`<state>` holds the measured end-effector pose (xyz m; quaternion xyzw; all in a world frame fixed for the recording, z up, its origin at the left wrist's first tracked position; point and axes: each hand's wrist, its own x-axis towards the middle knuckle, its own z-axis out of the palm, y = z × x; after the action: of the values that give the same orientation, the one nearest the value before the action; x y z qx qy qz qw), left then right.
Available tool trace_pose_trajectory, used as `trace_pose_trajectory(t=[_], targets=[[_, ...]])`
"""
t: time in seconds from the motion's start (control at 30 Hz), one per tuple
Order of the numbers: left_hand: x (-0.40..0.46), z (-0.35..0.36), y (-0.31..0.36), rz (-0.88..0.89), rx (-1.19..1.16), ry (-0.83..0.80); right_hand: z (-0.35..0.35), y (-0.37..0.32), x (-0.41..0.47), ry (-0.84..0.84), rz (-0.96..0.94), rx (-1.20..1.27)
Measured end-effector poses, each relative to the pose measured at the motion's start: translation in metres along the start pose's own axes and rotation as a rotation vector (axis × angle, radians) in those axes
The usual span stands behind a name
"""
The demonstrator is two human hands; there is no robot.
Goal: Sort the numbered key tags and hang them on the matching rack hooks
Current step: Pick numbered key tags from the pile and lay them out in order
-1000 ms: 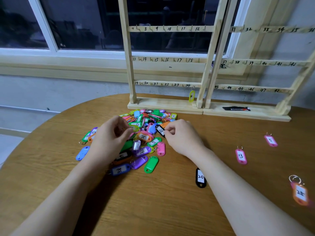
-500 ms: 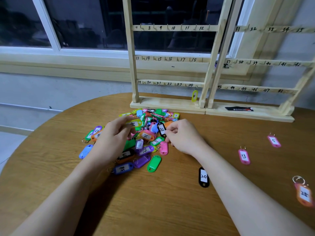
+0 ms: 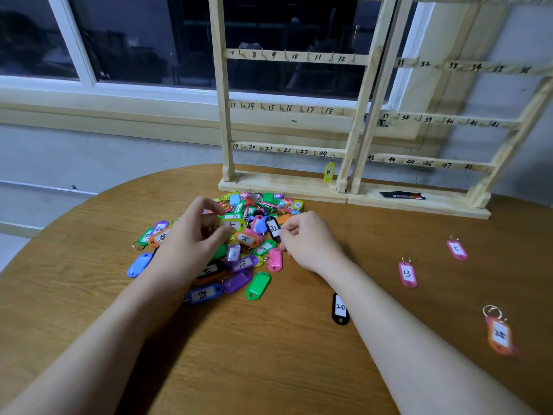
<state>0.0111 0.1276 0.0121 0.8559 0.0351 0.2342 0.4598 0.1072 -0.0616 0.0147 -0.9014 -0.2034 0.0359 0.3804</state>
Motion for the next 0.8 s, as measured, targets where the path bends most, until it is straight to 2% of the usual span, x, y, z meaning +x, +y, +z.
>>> trace_pose_trajectory(t=[0.3, 0.53, 0.63, 0.8], targets=[[-0.008, 0.006, 0.014, 0.102, 0.051, 0.083, -0.032, -0.017, -0.043, 0.139, 0.028, 0.227], [-0.008, 0.039, 0.042, 0.229, 0.082, -0.145, -0.093, 0.029, -0.101, 0.222, 0.121, 0.192], [-0.008, 0.069, 0.075, 0.307, 0.127, -0.265, -0.118, 0.052, -0.123, 0.251, 0.168, 0.233], [0.002, 0.131, 0.119, 0.368, 0.089, -0.361, -0.149, 0.079, -0.162, 0.323, 0.205, 0.304]])
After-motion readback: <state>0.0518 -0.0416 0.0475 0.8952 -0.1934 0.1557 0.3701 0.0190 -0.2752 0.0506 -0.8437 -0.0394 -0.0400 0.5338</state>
